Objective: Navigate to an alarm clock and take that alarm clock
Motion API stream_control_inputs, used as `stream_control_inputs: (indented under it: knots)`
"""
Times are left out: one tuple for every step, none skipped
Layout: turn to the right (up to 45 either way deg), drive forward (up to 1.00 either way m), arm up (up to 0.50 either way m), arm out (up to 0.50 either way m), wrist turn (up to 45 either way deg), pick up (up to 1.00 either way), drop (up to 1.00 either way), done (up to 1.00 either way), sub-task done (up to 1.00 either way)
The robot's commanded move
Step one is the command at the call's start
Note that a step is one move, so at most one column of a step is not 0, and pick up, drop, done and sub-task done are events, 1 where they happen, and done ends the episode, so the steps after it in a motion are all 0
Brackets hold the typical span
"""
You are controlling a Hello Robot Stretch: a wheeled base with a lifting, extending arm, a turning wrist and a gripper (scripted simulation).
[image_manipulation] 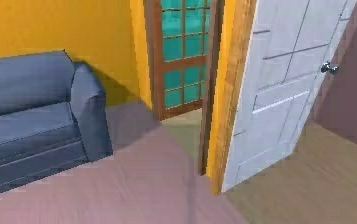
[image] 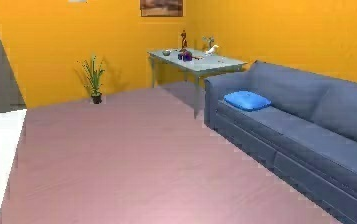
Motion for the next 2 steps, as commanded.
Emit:
stream_control_inputs:
  knots:
    - [45.0,0.00,0.00,0.00,0.0,0.00,0.00,0.00,0.00]
    - [45.0,0.00,0.00,0.00,0.0,0.00,0.00,0.00,0.00]
